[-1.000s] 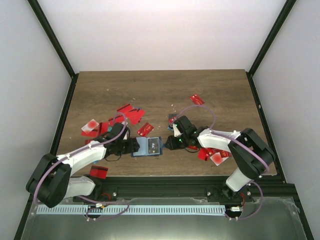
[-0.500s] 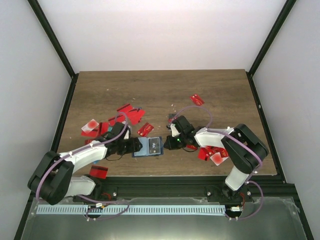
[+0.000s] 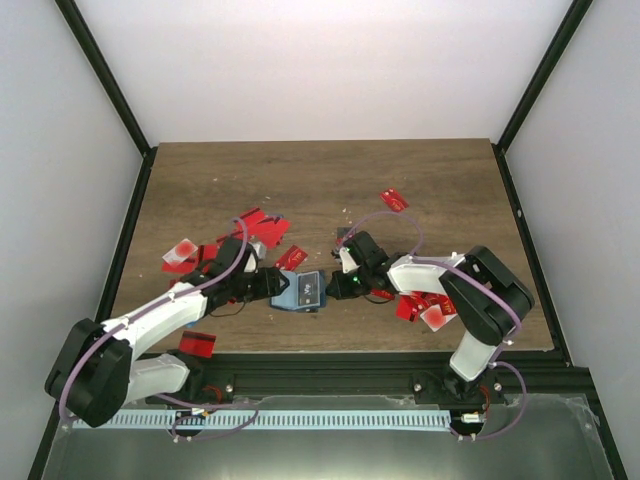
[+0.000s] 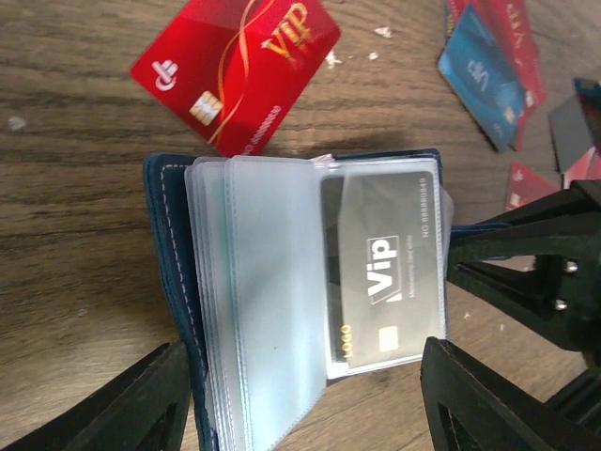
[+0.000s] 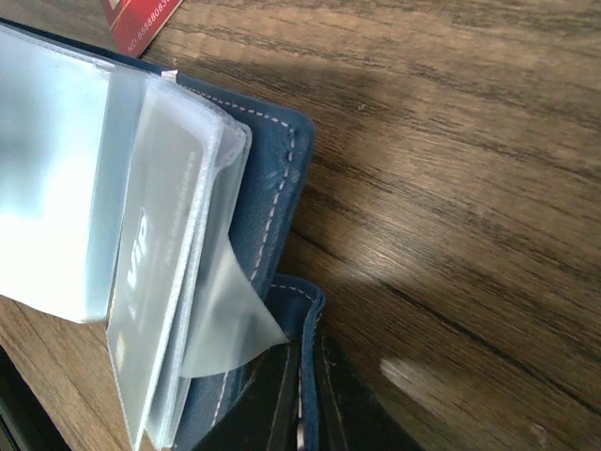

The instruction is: Put the credit cards into the card holder

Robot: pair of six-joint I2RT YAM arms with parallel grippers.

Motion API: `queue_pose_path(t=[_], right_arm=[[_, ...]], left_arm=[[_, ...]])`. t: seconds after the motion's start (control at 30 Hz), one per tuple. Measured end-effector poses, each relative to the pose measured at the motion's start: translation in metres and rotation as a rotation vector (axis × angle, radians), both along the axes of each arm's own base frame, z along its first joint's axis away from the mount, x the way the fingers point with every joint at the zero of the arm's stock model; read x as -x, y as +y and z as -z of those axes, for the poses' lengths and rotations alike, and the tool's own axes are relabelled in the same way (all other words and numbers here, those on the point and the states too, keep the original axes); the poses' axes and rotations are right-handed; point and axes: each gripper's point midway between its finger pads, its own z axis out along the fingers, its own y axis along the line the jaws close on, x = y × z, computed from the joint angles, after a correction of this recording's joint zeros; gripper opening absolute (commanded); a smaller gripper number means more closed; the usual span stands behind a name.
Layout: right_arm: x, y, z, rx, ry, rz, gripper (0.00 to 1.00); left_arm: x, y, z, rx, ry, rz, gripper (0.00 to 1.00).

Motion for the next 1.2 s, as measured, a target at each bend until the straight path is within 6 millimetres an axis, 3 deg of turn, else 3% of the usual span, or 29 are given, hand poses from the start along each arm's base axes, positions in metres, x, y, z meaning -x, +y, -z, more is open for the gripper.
queue_pose_path(t=[0.27,0.6,0.87,1.13,1.2], right_arm=[[-0.002,0.004,0.000,-0.015,-0.001,-0.007,0.05],[-0.002,0.005,0.000,-0.016,-0.002,-0.007,0.05],[-0.003,0.005,0.000,-0.013,-0.004,-0.005,0.05],[-0.004,0.002,0.000,-0.001,-0.009,0.001,0.05],[-0.004,0.001,-0.001,0.004,-0.010,0.004,0.05]], left_arm=[[-0.004,-0.017,-0.014,0.079,-0.026,0.035,0.67],[-0.006,-0.053,-0.032,0.156,-0.067,0.126,0.67],[-0.004,-0.074,-0.015,0.161,-0.036,0.179,0.65],[-0.006,-0.085,0.005,0.181,0.014,0.174,0.48],[-0.006,-0.086,0.004,0.185,0.011,0.172,0.39]])
